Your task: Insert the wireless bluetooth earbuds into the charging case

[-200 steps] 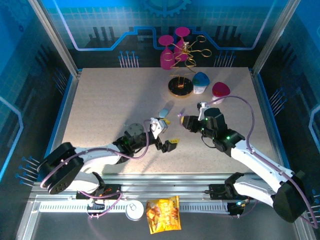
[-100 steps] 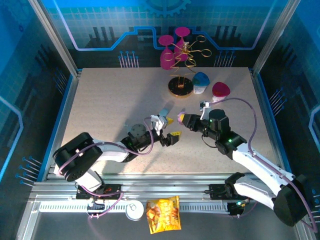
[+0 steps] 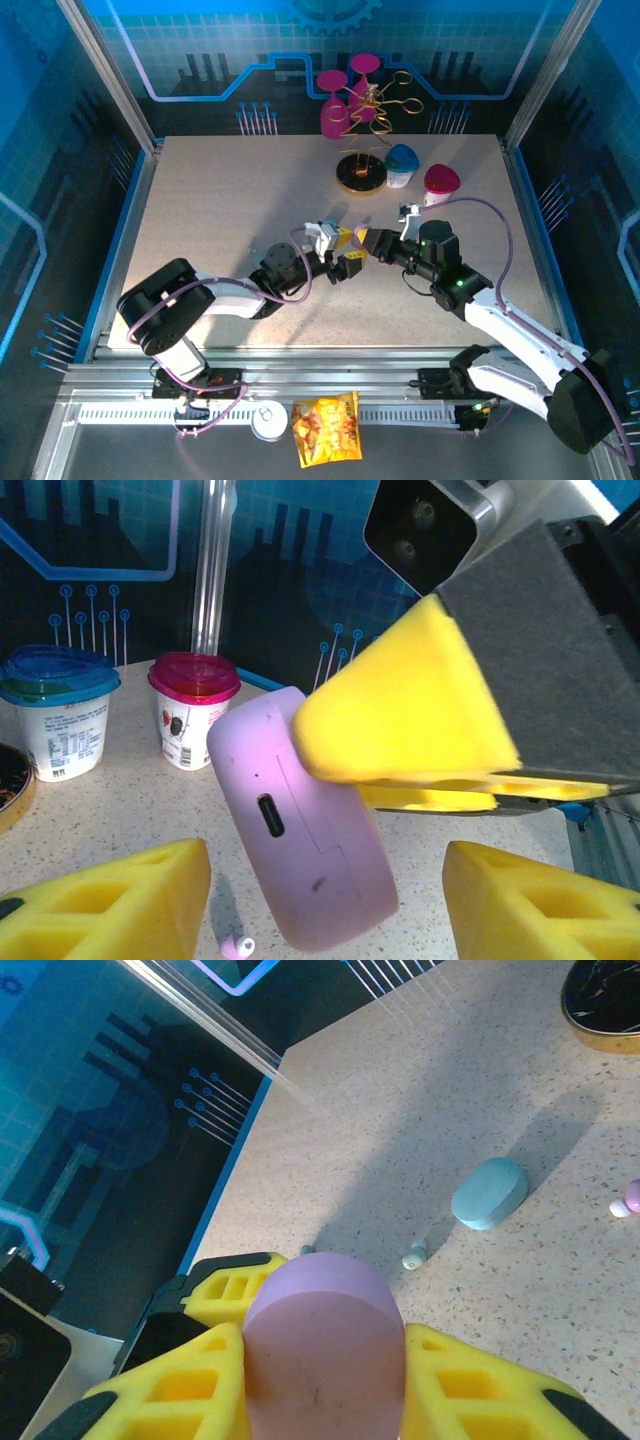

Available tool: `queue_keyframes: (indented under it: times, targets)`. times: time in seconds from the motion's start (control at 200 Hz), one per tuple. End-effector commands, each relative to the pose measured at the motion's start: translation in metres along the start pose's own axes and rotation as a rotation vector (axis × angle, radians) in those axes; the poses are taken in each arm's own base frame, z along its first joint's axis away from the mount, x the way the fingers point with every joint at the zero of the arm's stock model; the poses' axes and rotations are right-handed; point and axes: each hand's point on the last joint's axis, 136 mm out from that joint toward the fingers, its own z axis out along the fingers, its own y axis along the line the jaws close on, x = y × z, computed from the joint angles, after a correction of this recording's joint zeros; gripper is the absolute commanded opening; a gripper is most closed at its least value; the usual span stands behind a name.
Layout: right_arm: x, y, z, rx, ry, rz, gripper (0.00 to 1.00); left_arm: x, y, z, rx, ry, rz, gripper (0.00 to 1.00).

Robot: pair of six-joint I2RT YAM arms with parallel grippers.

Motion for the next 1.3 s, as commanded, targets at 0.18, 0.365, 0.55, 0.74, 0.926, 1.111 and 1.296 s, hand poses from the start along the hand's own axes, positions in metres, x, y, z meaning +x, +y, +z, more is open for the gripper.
queue_keyframes:
  times: [0.18, 0.365, 0.55, 0.74, 0.926, 1.111, 1.296]
  targets:
    - [-0.004, 0.007, -0.001, -0.053, -0.004, 0.0, 0.32, -0.02, 0.005, 0.008, -0.009, -0.063, -0.009, 0.39]
    - [-0.007, 0.009, -0.002, -0.058, -0.013, -0.013, 0.38, -0.021, 0.005, 0.005, -0.005, -0.061, -0.014, 0.19]
    - [-0.02, 0.016, -0.015, -0.075, -0.046, -0.123, 0.61, -0.022, 0.007, -0.007, 0.058, 0.015, -0.075, 0.14]
    - [-0.021, 0.039, -0.032, -0.255, 0.0, -0.266, 0.76, -0.033, 0.001, -0.033, 0.247, 0.121, -0.18, 0.12]
    - [-0.006, 0.058, -0.042, -0.511, 0.101, -0.289, 0.79, -0.072, 0.002, -0.061, 0.429, 0.048, -0.288, 0.08]
    - [0.0, 0.077, -0.043, -0.654, 0.167, -0.256, 0.76, -0.074, -0.011, -0.068, 0.57, 0.087, -0.299, 0.08]
    - [0.012, 0.087, -0.039, -0.666, 0.227, -0.293, 0.72, -0.075, -0.017, -0.071, 0.609, 0.111, -0.292, 0.07]
